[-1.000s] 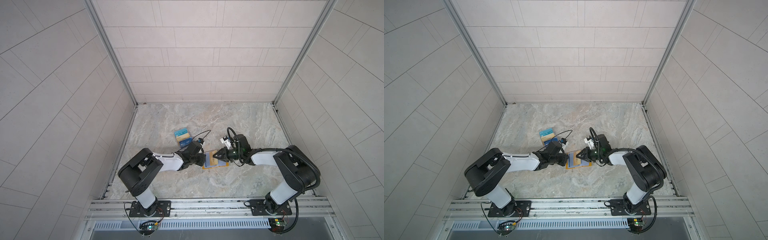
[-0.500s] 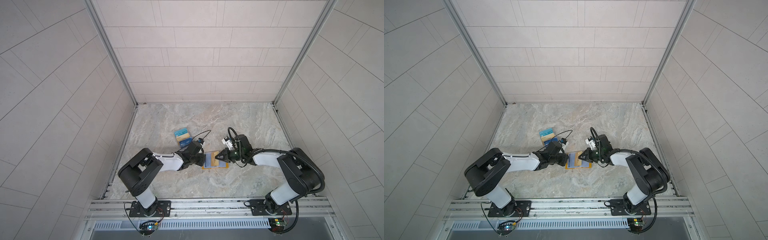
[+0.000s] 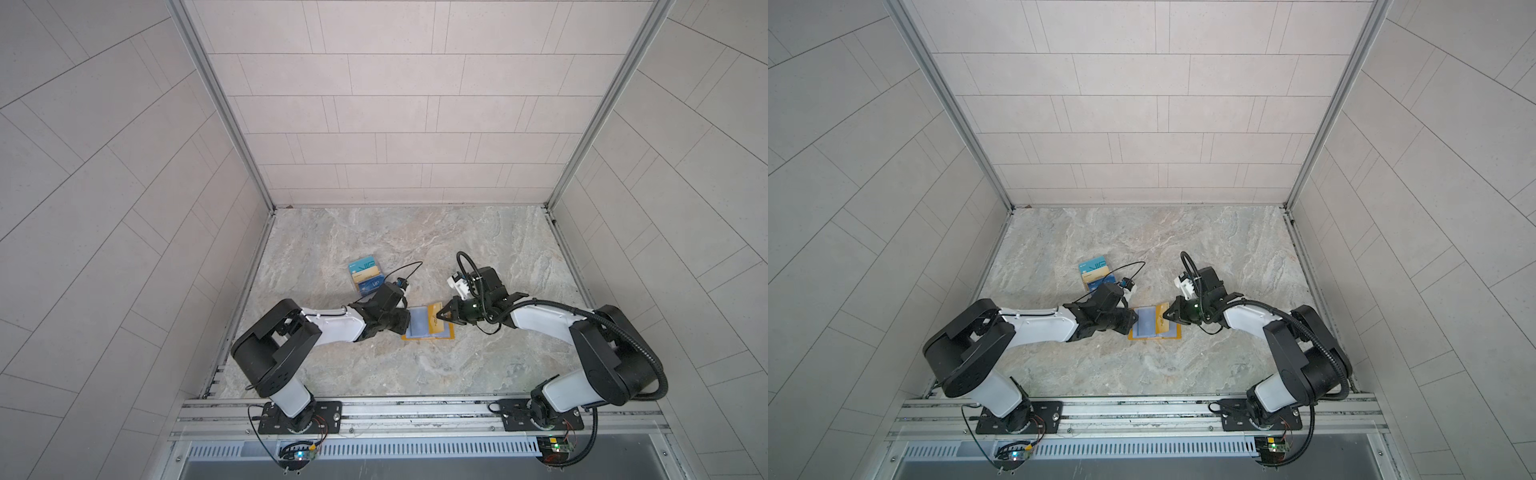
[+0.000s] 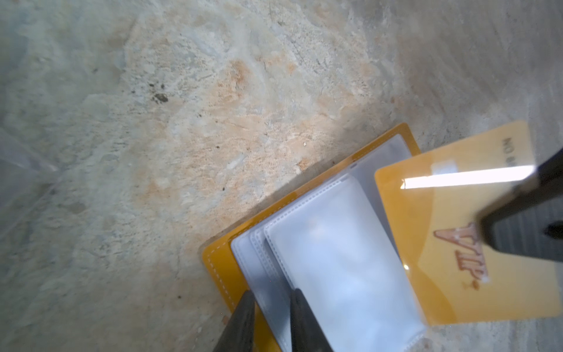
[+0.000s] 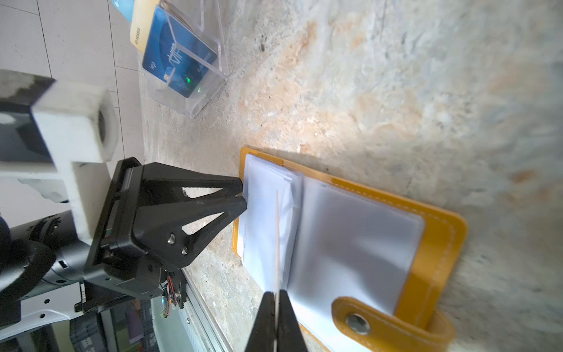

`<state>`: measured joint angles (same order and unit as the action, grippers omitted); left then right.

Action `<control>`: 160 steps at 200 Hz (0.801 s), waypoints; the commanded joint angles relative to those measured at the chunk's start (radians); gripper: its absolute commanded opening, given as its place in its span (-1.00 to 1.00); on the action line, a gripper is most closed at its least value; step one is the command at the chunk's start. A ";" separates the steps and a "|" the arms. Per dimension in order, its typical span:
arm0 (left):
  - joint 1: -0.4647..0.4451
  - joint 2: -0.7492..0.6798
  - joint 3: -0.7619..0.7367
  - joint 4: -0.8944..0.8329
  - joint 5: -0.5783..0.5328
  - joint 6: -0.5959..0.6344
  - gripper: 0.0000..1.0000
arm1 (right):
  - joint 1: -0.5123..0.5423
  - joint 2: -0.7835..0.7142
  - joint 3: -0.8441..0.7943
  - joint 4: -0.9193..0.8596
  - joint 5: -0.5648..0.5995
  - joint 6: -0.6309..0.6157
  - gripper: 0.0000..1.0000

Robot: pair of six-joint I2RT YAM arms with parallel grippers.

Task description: Take the credit cards out of the card holder

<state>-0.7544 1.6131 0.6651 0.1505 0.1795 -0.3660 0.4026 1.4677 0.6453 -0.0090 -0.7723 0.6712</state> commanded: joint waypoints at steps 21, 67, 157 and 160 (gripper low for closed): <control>-0.005 -0.075 -0.013 -0.091 -0.014 0.008 -0.33 | -0.004 -0.096 0.050 -0.192 0.107 -0.122 -0.90; -0.004 -0.179 -0.001 -0.128 -0.004 0.017 -0.12 | -0.004 -0.174 0.085 -0.290 0.143 -0.203 -0.96; 0.003 -0.454 0.021 -0.233 0.182 0.139 0.37 | 0.062 -0.252 0.166 -0.394 -0.005 -0.357 -1.00; 0.005 -0.462 0.023 -0.240 0.193 0.142 0.40 | 0.064 -0.253 0.168 -0.397 -0.008 -0.358 -1.00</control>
<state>-0.7540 1.2156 0.6628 -0.0338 0.2657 -0.2867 0.4492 1.2438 0.7799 -0.3561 -0.7189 0.3889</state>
